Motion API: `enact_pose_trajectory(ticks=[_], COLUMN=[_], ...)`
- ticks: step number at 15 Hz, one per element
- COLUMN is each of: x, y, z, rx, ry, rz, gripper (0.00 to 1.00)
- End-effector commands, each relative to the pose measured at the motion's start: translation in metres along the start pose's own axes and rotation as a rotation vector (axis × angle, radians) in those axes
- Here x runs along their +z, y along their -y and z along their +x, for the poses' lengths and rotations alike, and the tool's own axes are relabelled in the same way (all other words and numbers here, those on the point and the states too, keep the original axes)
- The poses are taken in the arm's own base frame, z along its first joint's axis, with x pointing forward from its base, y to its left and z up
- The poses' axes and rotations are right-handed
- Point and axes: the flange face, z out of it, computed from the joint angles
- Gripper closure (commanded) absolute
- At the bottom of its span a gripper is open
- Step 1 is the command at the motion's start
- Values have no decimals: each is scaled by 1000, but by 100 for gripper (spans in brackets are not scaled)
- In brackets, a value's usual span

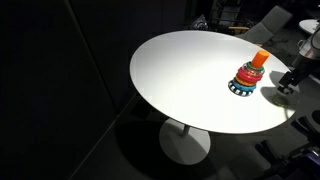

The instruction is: Put the black and white circular object on the wooden object

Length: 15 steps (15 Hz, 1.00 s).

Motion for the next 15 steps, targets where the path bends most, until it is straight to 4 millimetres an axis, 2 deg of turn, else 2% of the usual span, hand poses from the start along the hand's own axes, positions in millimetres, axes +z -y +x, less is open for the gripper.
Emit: enact_pose_trajectory(ticks=[1, 8, 9, 10, 11, 12, 15], x=[3, 6, 5, 4, 0, -4, -17], y=[-1, 0, 0, 0, 1, 1, 2], z=[5, 6, 6, 6, 7, 8, 13], rx=[16, 14, 15, 16, 16, 18, 25], ry=[-5, -1, -1, -1, -3, -6, -15], rz=[8, 6, 6, 7, 11, 11, 10], gripper=[6, 25, 36, 41, 53, 58, 58])
